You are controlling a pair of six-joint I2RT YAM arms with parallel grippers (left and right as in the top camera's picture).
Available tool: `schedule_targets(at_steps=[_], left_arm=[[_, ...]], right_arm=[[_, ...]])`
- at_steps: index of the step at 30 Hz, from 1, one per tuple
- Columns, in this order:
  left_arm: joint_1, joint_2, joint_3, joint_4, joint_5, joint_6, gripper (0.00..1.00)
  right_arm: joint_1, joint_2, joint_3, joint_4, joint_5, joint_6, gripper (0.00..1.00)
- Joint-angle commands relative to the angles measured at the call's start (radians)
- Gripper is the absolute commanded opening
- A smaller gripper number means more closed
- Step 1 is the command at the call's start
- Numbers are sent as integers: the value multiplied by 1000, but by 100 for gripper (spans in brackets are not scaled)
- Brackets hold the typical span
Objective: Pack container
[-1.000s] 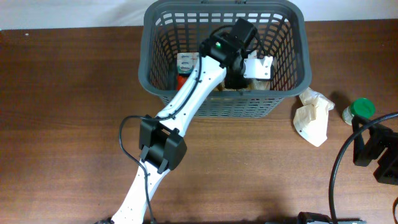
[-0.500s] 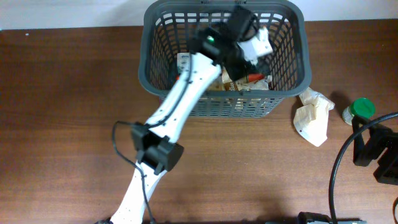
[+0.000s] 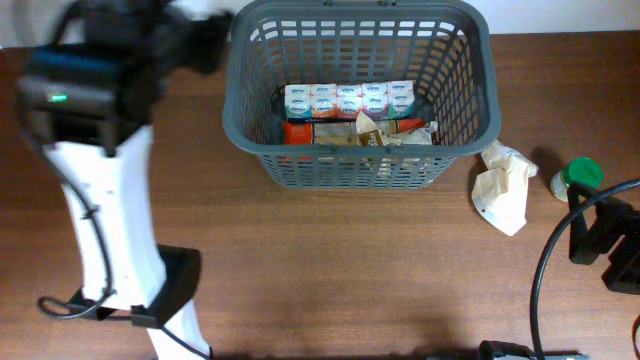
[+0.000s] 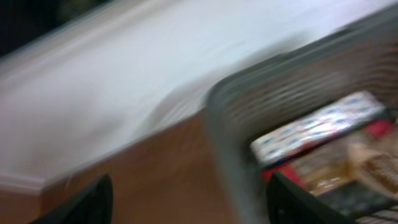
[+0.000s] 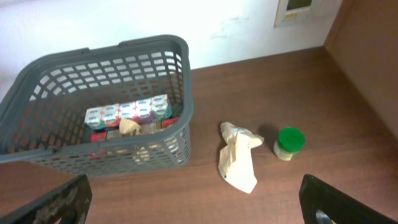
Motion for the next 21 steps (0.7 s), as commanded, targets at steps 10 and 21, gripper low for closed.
schedule_targets(at_steps=[10, 21], left_arm=[[335, 85, -290, -69, -29, -173, 85], [358, 125, -478, -48, -28, -173, 99]], right_arm=[[2, 10, 0, 58, 0, 3, 99], [2, 111, 0, -2, 371, 151, 99]])
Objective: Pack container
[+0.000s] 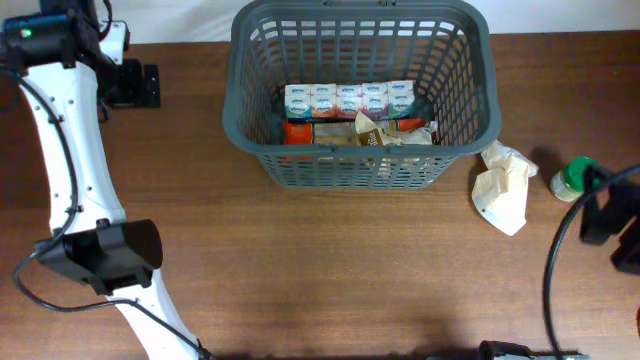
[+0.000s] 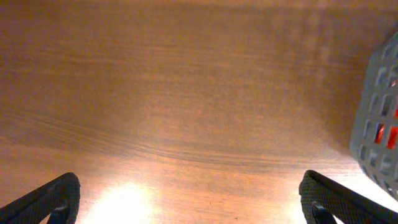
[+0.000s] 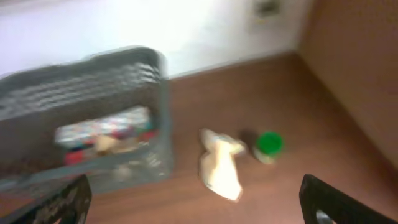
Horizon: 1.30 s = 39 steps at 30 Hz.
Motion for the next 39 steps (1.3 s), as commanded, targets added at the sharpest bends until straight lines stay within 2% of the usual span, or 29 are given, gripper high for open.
schedule_targets(at_steps=[1, 6, 11, 13, 17, 22, 27, 34, 39], left_arm=[[6, 5, -24, 5, -4, -12, 99], [6, 5, -24, 5, -4, -12, 99], [6, 5, -24, 5, -4, -12, 99], [6, 5, -24, 5, -4, -13, 99], [6, 5, -24, 5, -4, -13, 99], [6, 5, -24, 5, -4, -12, 99], [6, 5, -24, 5, -4, -13, 99], [6, 5, -24, 4, -4, -13, 99], [6, 5, -24, 4, -4, -13, 99]], right_arm=[[1, 106, -3, -47, 310, 131, 99], [0, 261, -5, -50, 509, 280, 99], [-20, 434, -5, -10, 534, 327, 99], [-48, 510, -5, 23, 495, 327, 99], [-182, 629, -5, 55, 291, 325, 99], [-328, 707, -5, 91, 154, 178, 99], [-423, 764, -6, 124, 12, 98, 99], [-462, 892, -8, 137, -105, 83, 99], [-431, 1020, -8, 169, -71, 68, 99]])
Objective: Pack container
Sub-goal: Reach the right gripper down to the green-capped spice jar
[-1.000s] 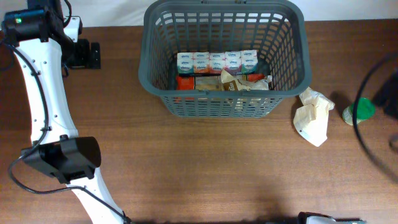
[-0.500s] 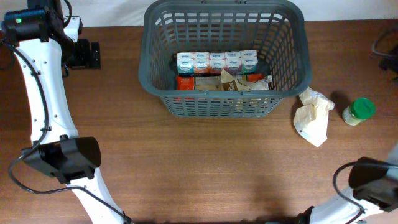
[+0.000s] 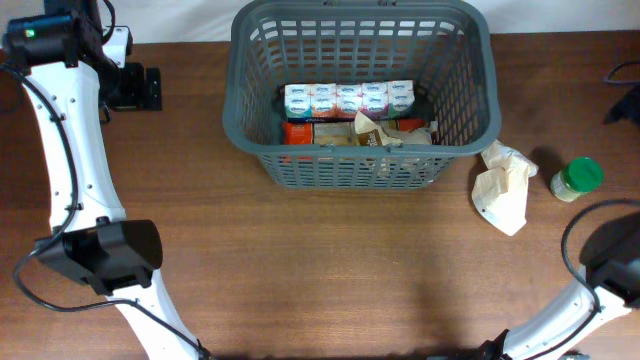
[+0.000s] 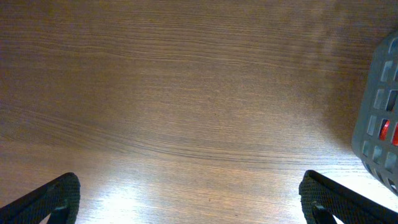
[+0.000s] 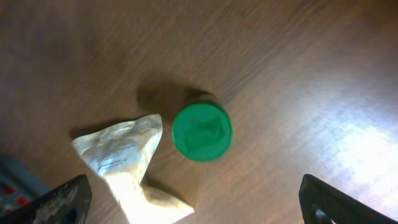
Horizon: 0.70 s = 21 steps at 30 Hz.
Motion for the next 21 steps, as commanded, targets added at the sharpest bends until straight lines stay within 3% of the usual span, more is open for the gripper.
schedule_targets(at_steps=[1, 12, 21], left_arm=[[6, 5, -5, 2, -4, -13, 99], [6, 5, -5, 2, -4, -13, 99], [6, 5, -5, 2, -4, -12, 99]], right_arm=[[17, 66, 2, 7, -10, -15, 98], [19, 116, -31, 42, 82, 45, 99], [24, 116, -237, 146, 89, 60, 99]])
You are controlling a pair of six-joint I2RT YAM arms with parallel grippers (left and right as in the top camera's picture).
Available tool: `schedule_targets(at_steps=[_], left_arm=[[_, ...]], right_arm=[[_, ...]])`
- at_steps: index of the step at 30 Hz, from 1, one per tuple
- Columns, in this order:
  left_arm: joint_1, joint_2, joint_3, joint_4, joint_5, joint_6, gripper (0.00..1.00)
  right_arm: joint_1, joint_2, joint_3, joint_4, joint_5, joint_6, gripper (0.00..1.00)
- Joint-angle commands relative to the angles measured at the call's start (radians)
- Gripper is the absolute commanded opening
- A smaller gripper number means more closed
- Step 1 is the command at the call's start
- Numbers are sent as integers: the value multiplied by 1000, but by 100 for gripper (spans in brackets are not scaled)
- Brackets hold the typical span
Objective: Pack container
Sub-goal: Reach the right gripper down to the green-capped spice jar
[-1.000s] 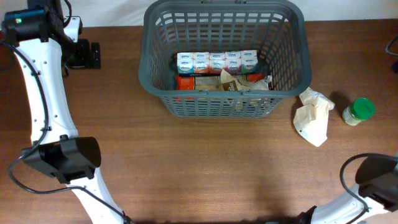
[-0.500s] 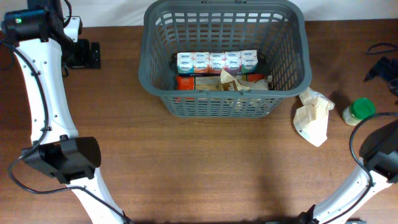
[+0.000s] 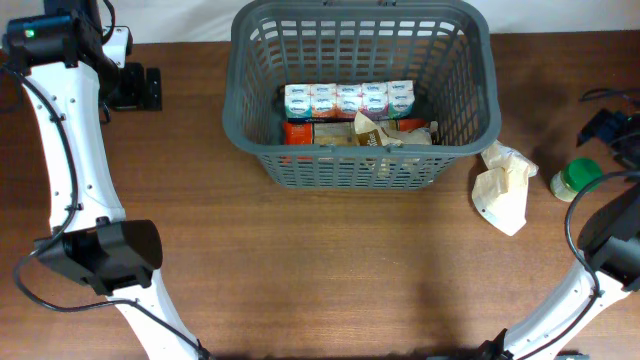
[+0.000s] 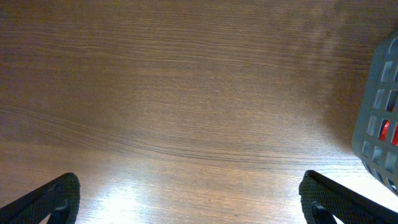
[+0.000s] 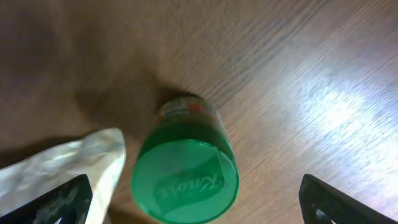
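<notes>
A grey plastic basket (image 3: 360, 168) stands at the back middle of the table and holds a row of small cartons (image 3: 348, 98), a red packet and brown packets. To its right lie a crumpled beige bag (image 3: 503, 185) and a green-lidded jar (image 3: 577, 178). My right gripper (image 3: 607, 130) hangs open just above the jar (image 5: 185, 173), which sits between its fingers, left of centre; the bag (image 5: 59, 168) is at the left finger. My left gripper (image 3: 135, 88) is open over bare wood (image 4: 189, 202), left of the basket (image 4: 380, 124).
The wooden table (image 3: 300, 280) meets a white wall along its back edge. The base of the left arm (image 3: 110, 255) stands at the front left. The right arm's cable (image 3: 585, 215) loops near the table's right edge.
My right gripper has come down closer to the green-lidded jar, which now fills more of the right wrist view. The left gripper, basket, bag and jar have not moved.
At first the left arm was by the basket's left side, blurred, and the right gripper was low at the right, facing basket, bag and jar. Then the left gripper stood open at the back left. Later the right gripper was above the jar, and is now lower.
</notes>
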Motion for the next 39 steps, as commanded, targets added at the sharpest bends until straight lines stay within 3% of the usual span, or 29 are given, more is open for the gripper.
schedule_targets(at_steps=[1, 11, 28, 35, 39], left_arm=[[6, 5, -5, 2, -4, -12, 99], [6, 5, -5, 2, -4, -12, 99], [6, 5, -5, 2, -4, -13, 99], [6, 5, -5, 2, -4, -13, 99], [6, 5, -5, 2, -4, -12, 99]], right_arm=[[9, 8, -97, 43, 14, 27, 99], [9, 8, -268, 191, -30, 27, 99], [9, 8, -327, 256, -30, 61, 94], [9, 8, -335, 264, -30, 61, 85], [9, 8, -335, 263, -30, 61, 70]])
